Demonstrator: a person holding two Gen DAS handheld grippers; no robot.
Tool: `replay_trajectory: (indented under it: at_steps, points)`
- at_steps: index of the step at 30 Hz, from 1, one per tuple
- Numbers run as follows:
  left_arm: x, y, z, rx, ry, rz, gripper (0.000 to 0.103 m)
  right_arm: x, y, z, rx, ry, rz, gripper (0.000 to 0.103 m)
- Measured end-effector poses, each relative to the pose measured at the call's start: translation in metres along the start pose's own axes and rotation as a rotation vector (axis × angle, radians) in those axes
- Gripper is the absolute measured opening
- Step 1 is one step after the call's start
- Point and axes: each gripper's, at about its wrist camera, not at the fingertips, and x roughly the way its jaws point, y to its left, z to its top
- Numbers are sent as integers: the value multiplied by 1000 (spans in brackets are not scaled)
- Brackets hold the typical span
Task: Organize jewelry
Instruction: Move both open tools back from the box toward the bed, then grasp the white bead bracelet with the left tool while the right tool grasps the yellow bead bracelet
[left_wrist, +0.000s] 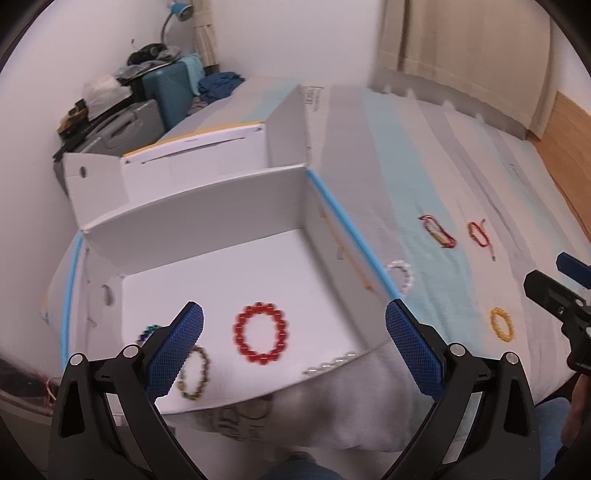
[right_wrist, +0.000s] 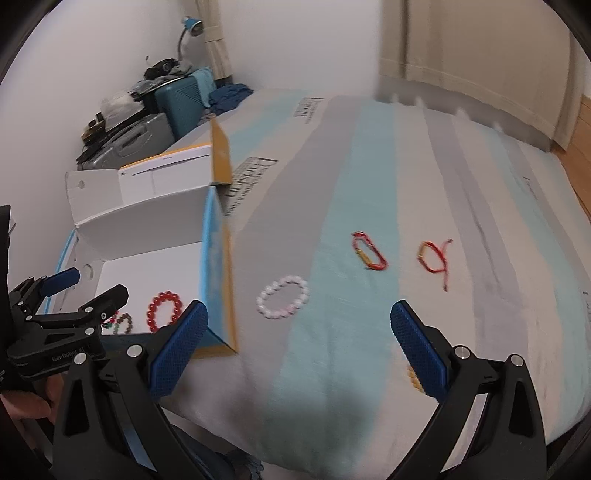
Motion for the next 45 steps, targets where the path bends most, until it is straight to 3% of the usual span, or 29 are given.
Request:
replay_trajectory:
  at_steps: [26, 36, 41, 45]
  points:
    - [17, -139, -7, 126, -14, -162, 97, -22, -137, -58, 135, 31, -141, 95]
    - [54, -175, -9, 159, -4, -217, 97, 6, -155, -81, 143, 77, -133, 95]
    - [80, -183, -12, 165, 8, -217, 97, 27, -153, -94, 86, 110, -160, 95]
    - [102, -185, -12, 165, 20, -209, 97, 49, -159, -102, 112, 137, -145, 93]
